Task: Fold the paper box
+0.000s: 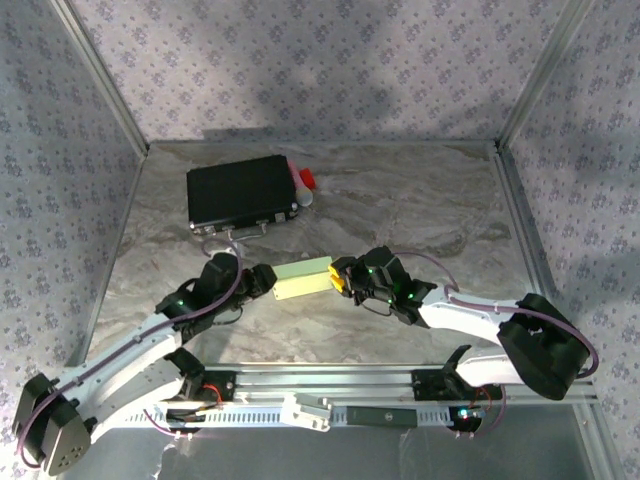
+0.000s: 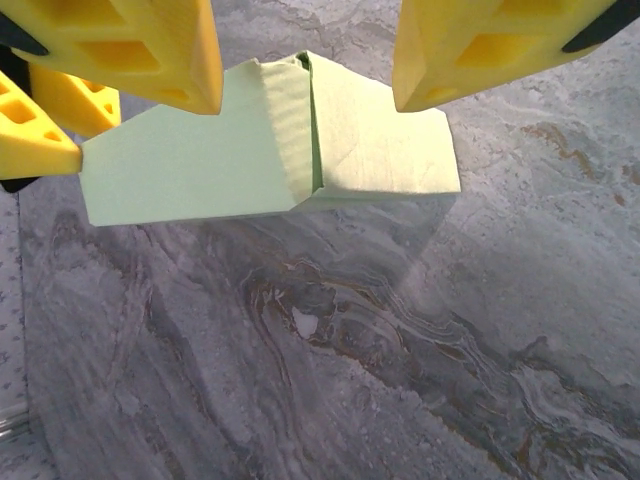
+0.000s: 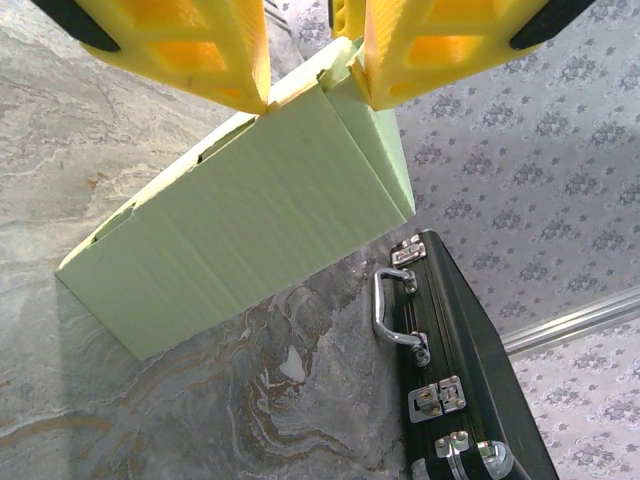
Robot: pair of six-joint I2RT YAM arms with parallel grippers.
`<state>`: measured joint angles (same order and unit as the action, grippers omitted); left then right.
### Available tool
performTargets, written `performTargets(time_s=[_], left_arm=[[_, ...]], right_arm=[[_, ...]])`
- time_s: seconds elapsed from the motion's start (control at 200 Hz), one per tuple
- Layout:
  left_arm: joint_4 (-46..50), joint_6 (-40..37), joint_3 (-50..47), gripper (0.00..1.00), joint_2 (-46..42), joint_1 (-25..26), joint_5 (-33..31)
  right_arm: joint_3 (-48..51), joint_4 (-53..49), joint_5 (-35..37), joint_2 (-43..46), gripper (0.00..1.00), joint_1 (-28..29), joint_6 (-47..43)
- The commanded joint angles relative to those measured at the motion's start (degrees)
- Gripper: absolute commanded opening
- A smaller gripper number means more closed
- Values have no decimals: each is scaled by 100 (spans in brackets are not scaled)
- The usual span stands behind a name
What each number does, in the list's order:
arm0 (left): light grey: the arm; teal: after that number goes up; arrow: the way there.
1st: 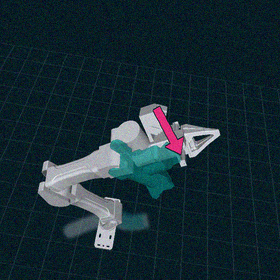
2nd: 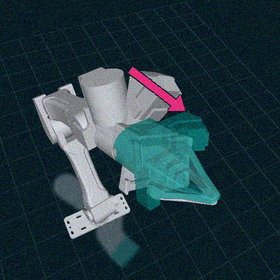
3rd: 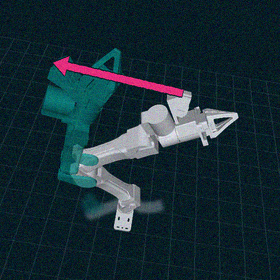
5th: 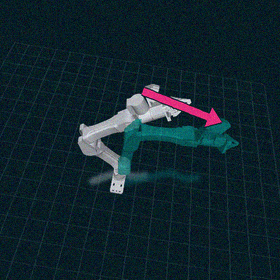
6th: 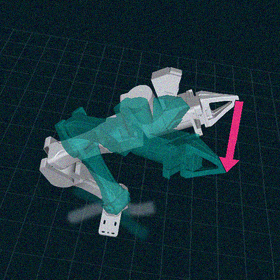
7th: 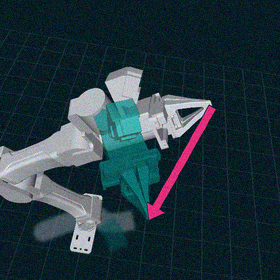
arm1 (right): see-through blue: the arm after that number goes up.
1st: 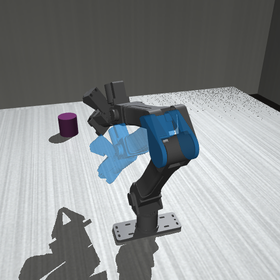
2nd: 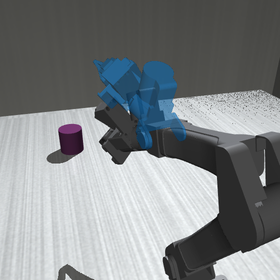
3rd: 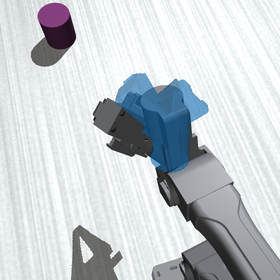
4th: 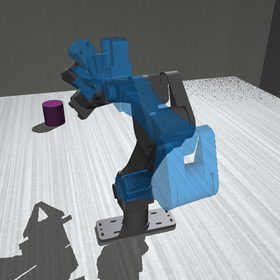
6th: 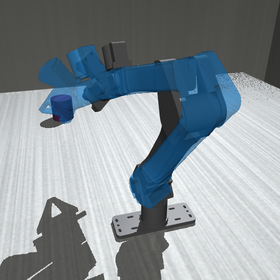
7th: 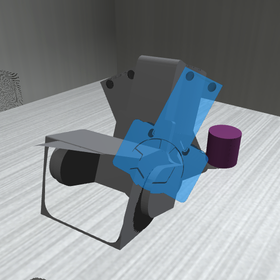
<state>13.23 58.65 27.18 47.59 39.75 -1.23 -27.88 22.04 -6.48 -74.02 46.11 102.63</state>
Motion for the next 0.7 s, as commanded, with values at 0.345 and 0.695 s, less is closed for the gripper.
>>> performTargets(time_s=[0.345, 0.695], left_arm=[[-334, 67, -336, 30, 252, 99, -172], [-385, 63, -246, 10, 350, 523, -388]], right_arm=[[239, -690, -11, -130, 29, -136, -136], [202, -1208, -77, 120, 25, -262, -480]])
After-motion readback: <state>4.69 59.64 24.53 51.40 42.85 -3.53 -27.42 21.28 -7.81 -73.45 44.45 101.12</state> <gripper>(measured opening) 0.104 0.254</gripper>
